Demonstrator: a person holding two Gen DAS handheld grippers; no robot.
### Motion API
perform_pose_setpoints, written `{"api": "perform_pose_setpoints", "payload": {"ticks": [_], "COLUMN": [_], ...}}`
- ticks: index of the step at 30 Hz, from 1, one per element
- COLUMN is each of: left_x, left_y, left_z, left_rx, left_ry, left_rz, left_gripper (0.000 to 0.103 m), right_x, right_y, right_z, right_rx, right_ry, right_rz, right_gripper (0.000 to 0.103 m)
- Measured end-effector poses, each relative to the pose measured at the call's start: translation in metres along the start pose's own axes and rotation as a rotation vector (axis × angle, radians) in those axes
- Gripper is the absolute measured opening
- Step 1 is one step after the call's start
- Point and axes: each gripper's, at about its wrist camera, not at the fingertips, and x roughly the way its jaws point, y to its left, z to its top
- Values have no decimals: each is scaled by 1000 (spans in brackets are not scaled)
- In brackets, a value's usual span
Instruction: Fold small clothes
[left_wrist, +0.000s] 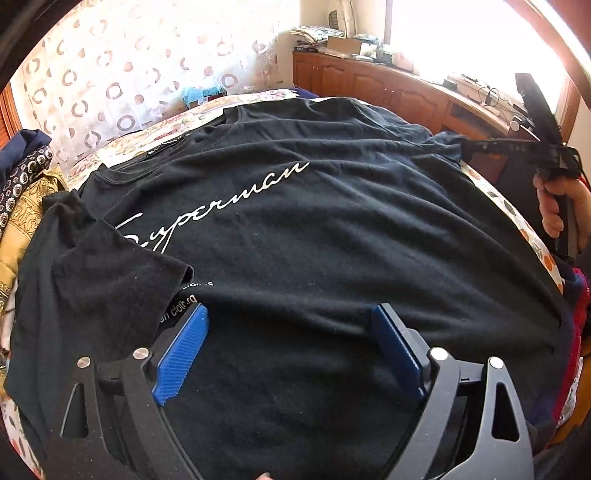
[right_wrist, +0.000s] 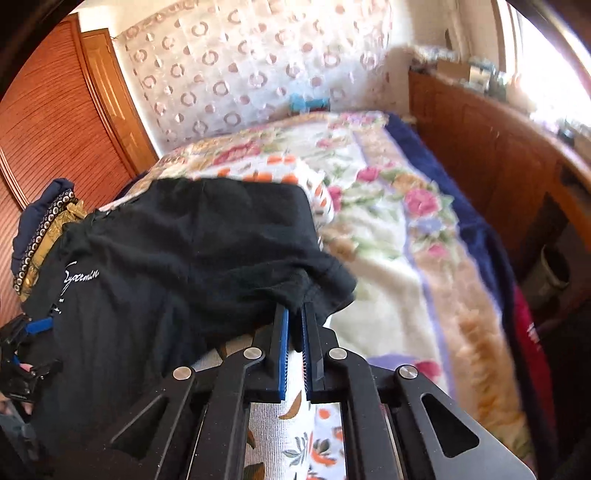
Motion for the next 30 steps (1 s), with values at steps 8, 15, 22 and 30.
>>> {"api": "perform_pose_setpoints", "payload": {"ticks": [8, 15, 22, 30], "left_x": [1, 1, -11, -78], "left_y": [-5, -4, -4, -14], "left_z": [0, 0, -1, 11], "left_rx": [1, 0, -10, -25], "left_ry": [-2, -1, -40, -206], "left_rz": [4, 3, 16, -36], "left_gripper": [91, 91, 91, 91], "right_x": [-50, -54, -42, -65], "right_y": [59, 122, 125, 80], "right_z": [10, -19, -70, -66], "right_rx": [-141, -276, -319, -199], "right_ry": [-177, -115, 24, -38], "right_rz": [-14, 137, 105, 62], "right_gripper": [5, 5, 20, 45]}}
